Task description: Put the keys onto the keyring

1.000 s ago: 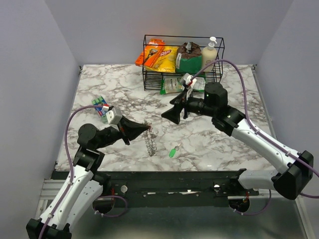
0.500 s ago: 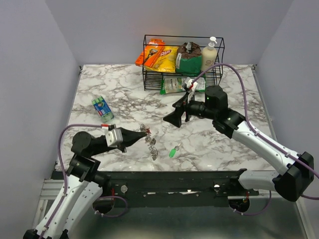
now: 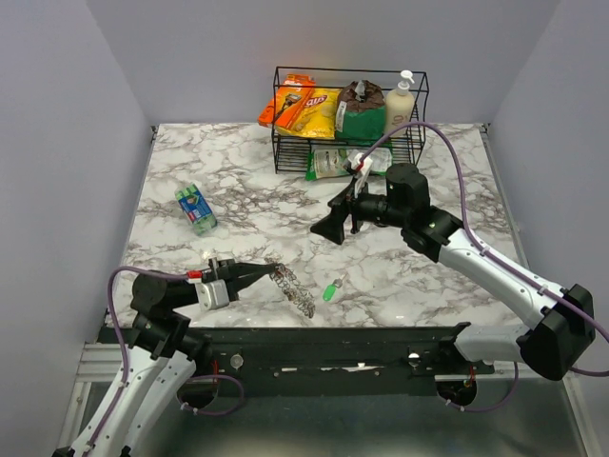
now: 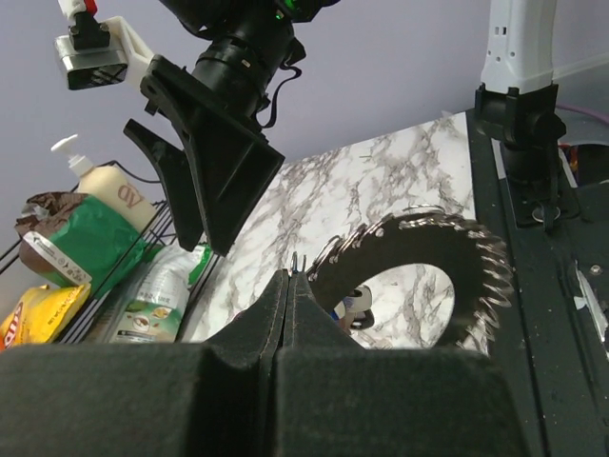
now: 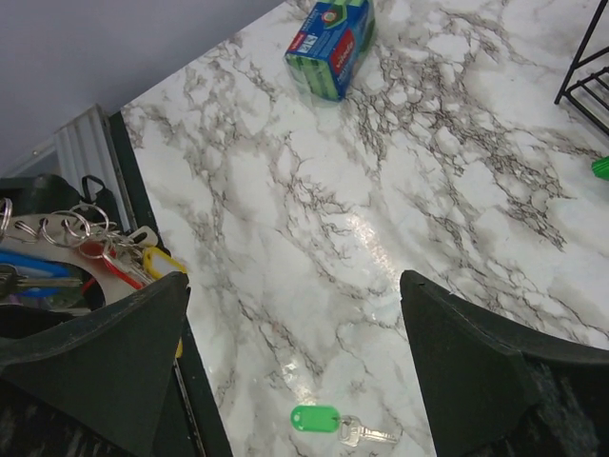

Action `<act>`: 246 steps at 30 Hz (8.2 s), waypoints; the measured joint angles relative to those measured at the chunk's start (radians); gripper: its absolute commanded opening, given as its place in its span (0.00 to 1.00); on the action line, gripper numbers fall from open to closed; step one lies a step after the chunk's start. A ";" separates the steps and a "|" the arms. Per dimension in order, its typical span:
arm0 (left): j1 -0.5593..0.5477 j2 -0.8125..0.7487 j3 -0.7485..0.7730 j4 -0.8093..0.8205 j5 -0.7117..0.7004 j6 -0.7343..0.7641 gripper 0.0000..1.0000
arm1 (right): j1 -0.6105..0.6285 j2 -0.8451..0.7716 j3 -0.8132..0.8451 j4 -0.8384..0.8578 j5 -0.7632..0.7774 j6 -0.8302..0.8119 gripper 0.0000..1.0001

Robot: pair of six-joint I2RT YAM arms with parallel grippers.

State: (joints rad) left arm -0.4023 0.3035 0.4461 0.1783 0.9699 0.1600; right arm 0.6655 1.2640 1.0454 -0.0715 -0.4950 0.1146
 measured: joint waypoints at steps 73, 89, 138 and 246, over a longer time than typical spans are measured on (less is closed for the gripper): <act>-0.001 0.192 -0.302 1.035 -0.248 -0.568 0.00 | 0.010 0.330 -0.096 -0.341 0.183 0.269 0.47; -0.001 0.192 -0.302 1.001 -0.248 -0.564 0.00 | 0.036 0.414 -0.064 -0.342 0.158 0.286 0.38; -0.008 0.188 -0.302 0.970 -0.248 -0.533 0.00 | 0.093 0.475 0.025 -0.461 0.173 0.243 0.38; -0.045 0.097 -0.121 0.460 -0.203 -0.370 0.00 | 0.139 -0.367 -0.263 0.164 0.193 -0.194 0.00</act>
State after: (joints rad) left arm -0.4477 0.4004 0.3248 0.6384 0.7670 -0.2100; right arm 0.8043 0.8970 0.7826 0.0921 -0.3023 -0.0792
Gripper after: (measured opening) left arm 0.009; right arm 0.010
